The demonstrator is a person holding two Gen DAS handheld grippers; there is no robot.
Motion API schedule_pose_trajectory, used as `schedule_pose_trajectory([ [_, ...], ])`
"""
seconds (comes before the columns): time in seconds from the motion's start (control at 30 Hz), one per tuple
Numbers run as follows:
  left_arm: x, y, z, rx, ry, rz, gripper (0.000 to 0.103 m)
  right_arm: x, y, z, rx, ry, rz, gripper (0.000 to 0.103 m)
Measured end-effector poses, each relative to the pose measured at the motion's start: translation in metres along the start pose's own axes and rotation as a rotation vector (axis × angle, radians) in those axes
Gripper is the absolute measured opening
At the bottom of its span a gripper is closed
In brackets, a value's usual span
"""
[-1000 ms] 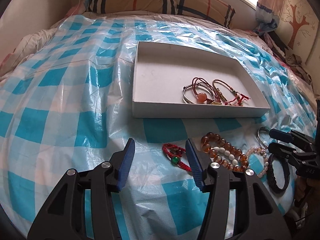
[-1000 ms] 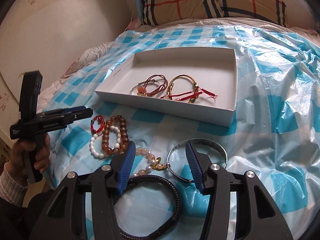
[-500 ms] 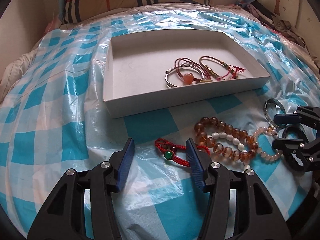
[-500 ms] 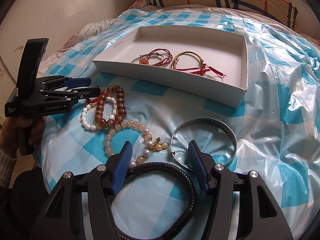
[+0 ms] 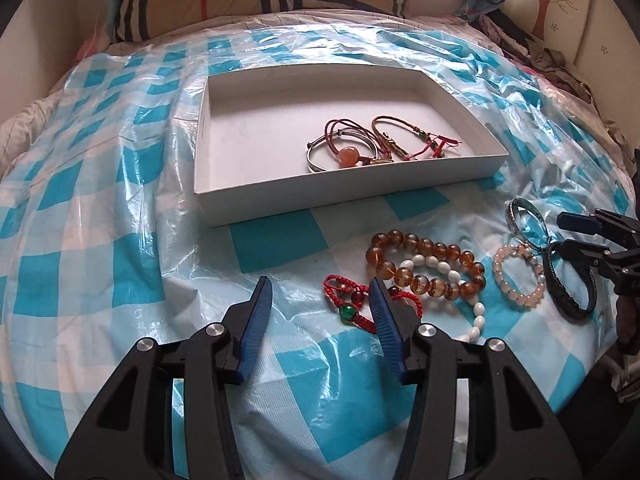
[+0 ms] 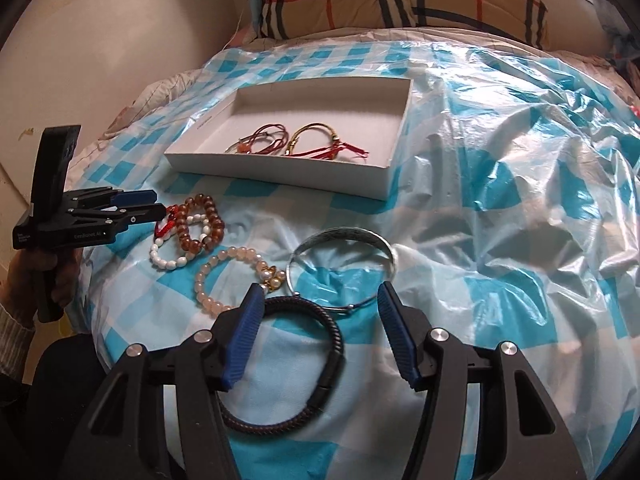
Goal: Organize jewelry
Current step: 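Move both open tools back over the remaining bracelets, then grasp the red cord green-bead bracelet with the left tool while the right tool grasps the black braided bracelet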
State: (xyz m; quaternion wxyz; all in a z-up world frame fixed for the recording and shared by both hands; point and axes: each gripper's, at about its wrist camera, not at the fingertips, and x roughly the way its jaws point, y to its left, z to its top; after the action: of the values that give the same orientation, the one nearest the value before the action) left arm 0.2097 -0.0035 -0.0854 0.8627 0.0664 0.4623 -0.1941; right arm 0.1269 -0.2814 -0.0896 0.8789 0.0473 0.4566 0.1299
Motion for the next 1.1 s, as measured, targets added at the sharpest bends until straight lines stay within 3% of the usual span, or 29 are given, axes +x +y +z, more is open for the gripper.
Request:
schedule_pose_trajectory([
  [0.17,0.01,-0.006,-0.002,0.028,0.012,-0.001,0.043,0.0,-0.001,-0.009,-0.019,0.046,0.008,0.057],
  [0.23,0.011,-0.01,-0.003,0.041,0.027,-0.022,0.016,0.003,0.006,-0.013,-0.051,0.06,-0.01,0.053],
  [0.33,0.006,-0.014,-0.007,0.048,0.03,-0.028,0.007,0.002,0.013,-0.017,-0.079,0.051,-0.031,0.041],
  [0.43,-0.004,-0.015,-0.013,0.051,0.033,-0.041,0.007,-0.002,0.015,-0.02,-0.087,0.035,-0.025,0.017],
  [0.6,-0.025,-0.008,-0.021,0.033,0.017,-0.058,0.007,-0.008,0.018,-0.02,-0.086,0.017,-0.006,0.014],
  [0.63,-0.028,-0.005,-0.021,0.024,0.015,-0.059,0.007,-0.006,0.017,-0.02,-0.077,0.025,-0.013,0.015],
  [0.7,-0.028,0.0,-0.021,0.009,0.021,-0.052,0.007,-0.002,0.015,-0.022,-0.067,0.045,-0.014,0.028],
  [0.87,-0.017,0.002,-0.022,0.01,0.041,-0.046,0.009,0.004,0.015,-0.028,-0.058,0.045,-0.017,0.028],
  [0.97,-0.011,-0.003,-0.024,0.022,0.044,-0.024,0.009,0.003,0.014,-0.03,-0.037,0.022,-0.021,0.016],
  [1.1,-0.018,-0.007,-0.024,0.024,0.031,-0.035,0.007,-0.005,0.013,-0.031,0.011,-0.021,-0.012,0.01],
])
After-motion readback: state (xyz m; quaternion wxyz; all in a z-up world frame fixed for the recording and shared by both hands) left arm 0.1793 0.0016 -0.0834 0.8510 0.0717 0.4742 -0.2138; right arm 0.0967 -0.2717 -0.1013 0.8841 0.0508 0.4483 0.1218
